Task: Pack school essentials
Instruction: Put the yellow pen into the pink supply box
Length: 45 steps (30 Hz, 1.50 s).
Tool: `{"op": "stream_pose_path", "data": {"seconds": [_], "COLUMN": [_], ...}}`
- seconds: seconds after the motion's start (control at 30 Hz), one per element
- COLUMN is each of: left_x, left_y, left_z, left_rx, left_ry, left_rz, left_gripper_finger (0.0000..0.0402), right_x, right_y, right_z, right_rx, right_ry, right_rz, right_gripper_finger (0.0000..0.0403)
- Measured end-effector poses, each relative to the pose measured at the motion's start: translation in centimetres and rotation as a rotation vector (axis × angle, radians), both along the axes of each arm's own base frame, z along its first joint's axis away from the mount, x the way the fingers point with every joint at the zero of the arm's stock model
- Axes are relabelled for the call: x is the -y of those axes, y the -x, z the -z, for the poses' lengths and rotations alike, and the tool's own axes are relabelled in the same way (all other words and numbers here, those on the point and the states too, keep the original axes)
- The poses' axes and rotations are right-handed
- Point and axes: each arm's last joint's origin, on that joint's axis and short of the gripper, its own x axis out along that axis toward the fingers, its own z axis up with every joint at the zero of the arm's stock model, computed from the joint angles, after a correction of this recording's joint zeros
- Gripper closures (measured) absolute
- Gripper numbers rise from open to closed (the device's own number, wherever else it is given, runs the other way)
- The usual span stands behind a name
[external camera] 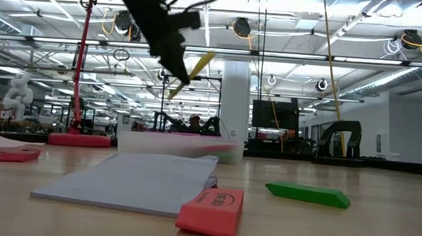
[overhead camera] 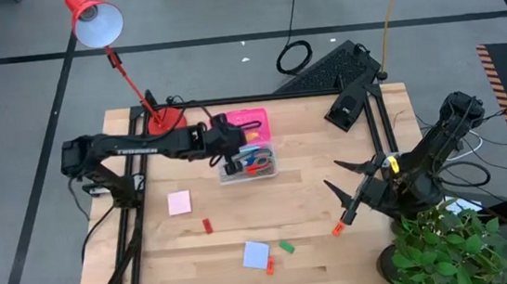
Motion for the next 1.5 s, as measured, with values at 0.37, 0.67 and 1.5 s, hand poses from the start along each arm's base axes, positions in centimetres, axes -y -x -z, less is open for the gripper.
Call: {"op": "stream_pose_path", "data": {"seconds": [0.37, 0.67, 1.5], "left_x": [-0.8, -0.2, -0.7], "left_y": [1.8, 2.2, 1.1], "left_z": [5.1, 6.9, 10.5], "left_rx": [-0.012, 0.024, -0.075], "left_ry": [0.126, 0.133, 0.083], "left_rz": [0.056, 0.061, 0.001], "left_gripper_finger": [0.036, 0.036, 0.0359], "right_x": [0.5, 0.2, 5.0], "right_y": [-0.6, -0.8, -5.7], "right_z": [0.3, 0.7, 5.6], "right_rx": [-0.014, 0.012, -0.152], "right_ry": [0.015, -0.008, -0.403], "right_rz": [0.026, -0.033, -0.385], "right_gripper_finger": [0.0161, 0.0175, 0.0335]}}
